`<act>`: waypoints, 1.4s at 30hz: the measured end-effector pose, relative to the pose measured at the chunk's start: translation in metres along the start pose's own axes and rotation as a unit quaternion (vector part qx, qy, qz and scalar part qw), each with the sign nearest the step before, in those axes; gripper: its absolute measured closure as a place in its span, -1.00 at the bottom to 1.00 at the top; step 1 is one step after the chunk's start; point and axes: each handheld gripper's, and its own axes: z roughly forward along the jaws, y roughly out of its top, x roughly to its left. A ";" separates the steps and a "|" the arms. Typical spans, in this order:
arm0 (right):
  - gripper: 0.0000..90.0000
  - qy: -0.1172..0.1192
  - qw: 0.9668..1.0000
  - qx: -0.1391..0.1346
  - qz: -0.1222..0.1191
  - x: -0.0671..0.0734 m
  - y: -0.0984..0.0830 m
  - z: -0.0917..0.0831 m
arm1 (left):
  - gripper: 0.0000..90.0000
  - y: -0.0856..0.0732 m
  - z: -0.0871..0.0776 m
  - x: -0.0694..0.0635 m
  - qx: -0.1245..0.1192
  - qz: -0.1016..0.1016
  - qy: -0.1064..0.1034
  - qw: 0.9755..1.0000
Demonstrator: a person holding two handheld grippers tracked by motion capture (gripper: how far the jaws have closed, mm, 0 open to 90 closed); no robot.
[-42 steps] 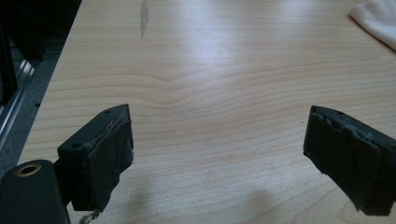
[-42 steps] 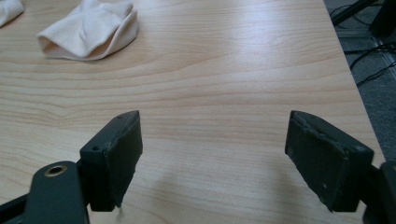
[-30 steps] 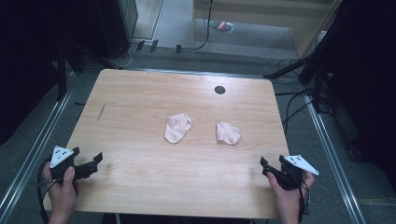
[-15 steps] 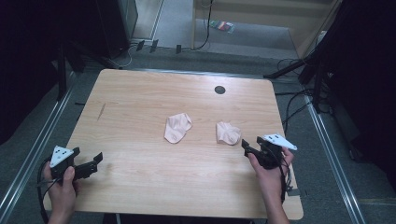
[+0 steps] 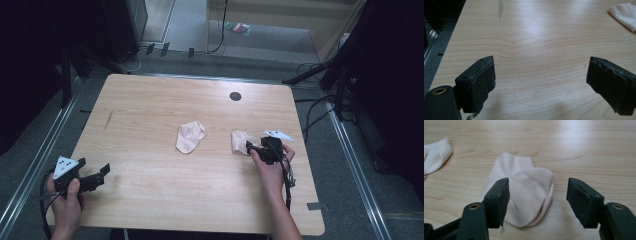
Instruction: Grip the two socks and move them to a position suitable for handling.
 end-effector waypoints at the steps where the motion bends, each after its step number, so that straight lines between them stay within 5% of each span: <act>1: -0.21 0.002 1.000 0.006 0.007 -0.001 0.000 0.004 | -0.81 0.000 0.000 0.000 0.000 0.000 0.000 1.000; 13: 0.18 0.002 1.000 0.022 -0.014 0.006 -0.004 0.018 | -0.81 0.000 0.000 0.000 0.000 -0.002 -0.002 1.000; 16: 0.45 -0.010 1.000 0.019 -0.022 0.007 -0.005 0.018 | -0.81 0.000 0.000 0.000 0.000 -0.003 -0.002 1.000; 18: 0.79 -0.014 0.999 0.020 -0.025 0.006 -0.005 0.018 | -0.81 0.000 0.000 0.000 0.000 -0.001 -0.002 1.000; 20: 0.85 -0.010 1.000 0.019 -0.018 0.006 -0.004 0.017 | -0.81 0.000 -0.001 0.000 -0.001 -0.002 -0.001 1.000; 37: 0.88 0.047 0.998 -0.049 -0.008 0.024 0.014 -0.045 | -0.81 -0.001 -0.001 -0.002 -0.006 0.007 0.006 1.000; 42: 0.88 0.073 0.996 -0.059 -0.007 0.034 0.013 -0.066 | -0.81 -0.001 -0.001 -0.007 -0.005 0.028 0.015 0.999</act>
